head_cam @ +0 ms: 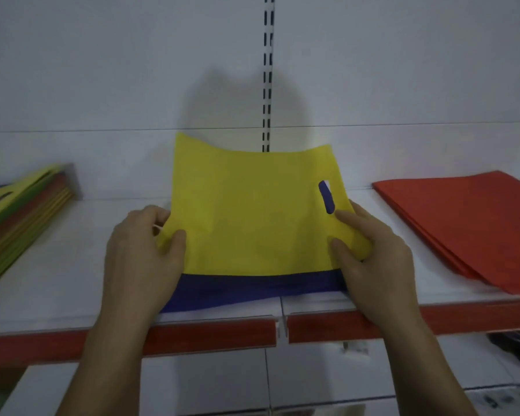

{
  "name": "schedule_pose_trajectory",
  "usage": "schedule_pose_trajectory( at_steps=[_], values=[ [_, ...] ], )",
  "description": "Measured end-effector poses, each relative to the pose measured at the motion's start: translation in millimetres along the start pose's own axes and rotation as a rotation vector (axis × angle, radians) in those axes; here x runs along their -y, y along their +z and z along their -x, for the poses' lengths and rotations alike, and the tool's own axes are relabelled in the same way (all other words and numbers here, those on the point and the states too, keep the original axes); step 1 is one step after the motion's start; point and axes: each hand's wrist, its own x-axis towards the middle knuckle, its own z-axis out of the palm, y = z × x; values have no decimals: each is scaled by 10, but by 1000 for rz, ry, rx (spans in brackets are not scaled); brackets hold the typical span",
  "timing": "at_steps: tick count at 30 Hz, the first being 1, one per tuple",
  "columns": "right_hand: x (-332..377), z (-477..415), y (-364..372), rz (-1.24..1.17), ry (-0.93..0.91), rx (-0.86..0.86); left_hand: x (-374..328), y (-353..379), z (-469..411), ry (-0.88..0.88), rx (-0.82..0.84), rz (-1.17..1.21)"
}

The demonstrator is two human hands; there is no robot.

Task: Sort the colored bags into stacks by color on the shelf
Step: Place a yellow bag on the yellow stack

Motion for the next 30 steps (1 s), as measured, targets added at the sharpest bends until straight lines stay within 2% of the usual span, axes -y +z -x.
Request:
schedule_pose_trajectory(
  at_steps=[4,7,11,15,19,22,25,30],
  values=[
    [-7,55,-75,-157,37,-75,-133,13,51,-8,44,241],
    [-60,96,-255,-154,50,-115,-317,71,128,-27,73,402],
    [-197,197,-652,-143,88,-234,-517,255,209,154,118,368],
    [-364,418,-1052,-207,193,-370,-792,514,313,196,168,445],
    [-651,641,-1583,-259,331,-527,-1228,814,483,231,317,606],
    [-857,773,-2029,-240,364,-634,-1619,1065,609,276,439,649],
    [-1055,874,-2533,-211,337,-627,-2093,1362,778,316,488,661],
    [-1433,992,-3413,-71,280,-579,-2913,1911,1178,367,474,691]
  ],
)
